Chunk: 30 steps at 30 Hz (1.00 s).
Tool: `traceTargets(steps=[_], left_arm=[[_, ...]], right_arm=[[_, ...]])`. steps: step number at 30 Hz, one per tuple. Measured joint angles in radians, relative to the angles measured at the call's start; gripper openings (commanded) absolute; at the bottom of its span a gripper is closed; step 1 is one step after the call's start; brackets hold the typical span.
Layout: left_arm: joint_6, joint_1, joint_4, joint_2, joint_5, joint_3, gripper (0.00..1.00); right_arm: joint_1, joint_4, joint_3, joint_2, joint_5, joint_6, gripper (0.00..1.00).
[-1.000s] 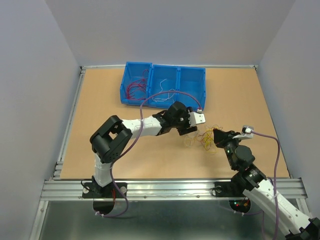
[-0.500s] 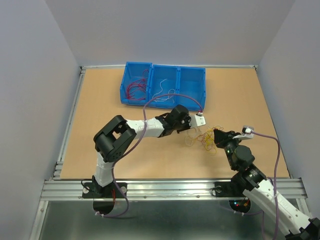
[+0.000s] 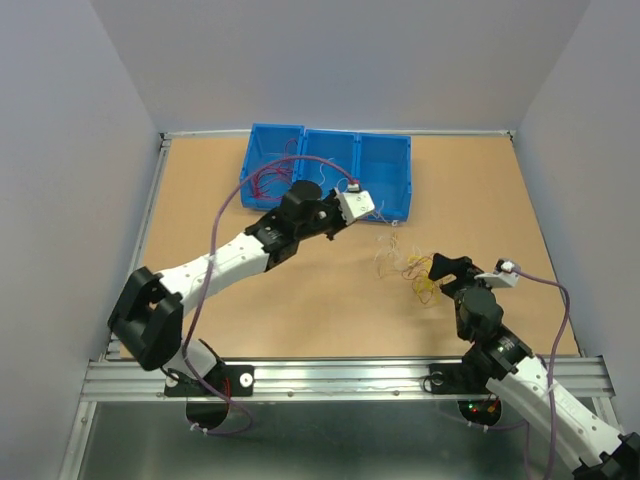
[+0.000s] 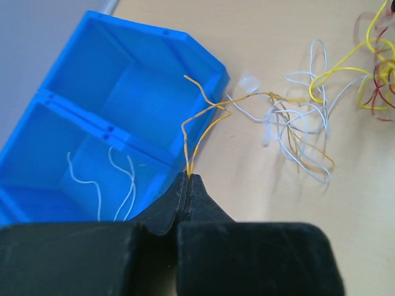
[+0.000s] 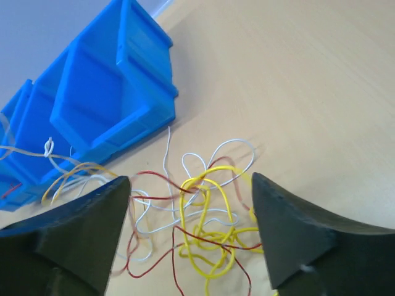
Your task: Untangle the cables
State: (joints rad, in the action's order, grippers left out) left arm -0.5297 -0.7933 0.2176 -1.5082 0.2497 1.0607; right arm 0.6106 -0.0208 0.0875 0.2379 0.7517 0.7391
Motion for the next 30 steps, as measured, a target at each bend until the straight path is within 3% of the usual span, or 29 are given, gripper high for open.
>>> traceTargets(steps=[5, 14, 17, 22, 27, 30], left_arm=[[0.025, 0.056, 0.025, 0.18, 0.085, -0.062, 0.0], [0.062, 0.05, 0.027, 0.235, 0.219, -0.084, 0.0], [0.08, 0.064, 0.024, 0.241, 0.251, -0.088, 0.0], [0.105, 0.085, 0.03, 0.265, 0.282, -0.091, 0.0], [0.126, 0.102, 0.039, 0.268, 0.306, -0.095, 0.0], [0.137, 0.109, 0.041, 0.268, 0.319, -0.101, 0.0]], right_arm=[[0.0, -0.013, 0.018, 0.023, -0.032, -0.032, 0.95], [0.0, 0.175, 0.018, 0.005, -0.42, -0.265, 0.91], [0.0, 0.321, 0.024, 0.121, -0.553, -0.333, 0.91], [0.0, 0.441, 0.144, 0.46, -0.726, -0.424, 0.88], [0.0, 0.555, 0.262, 0.69, -0.811, -0.481, 0.82], [0.0, 0.605, 0.298, 0.756, -0.839, -0.507, 0.62]])
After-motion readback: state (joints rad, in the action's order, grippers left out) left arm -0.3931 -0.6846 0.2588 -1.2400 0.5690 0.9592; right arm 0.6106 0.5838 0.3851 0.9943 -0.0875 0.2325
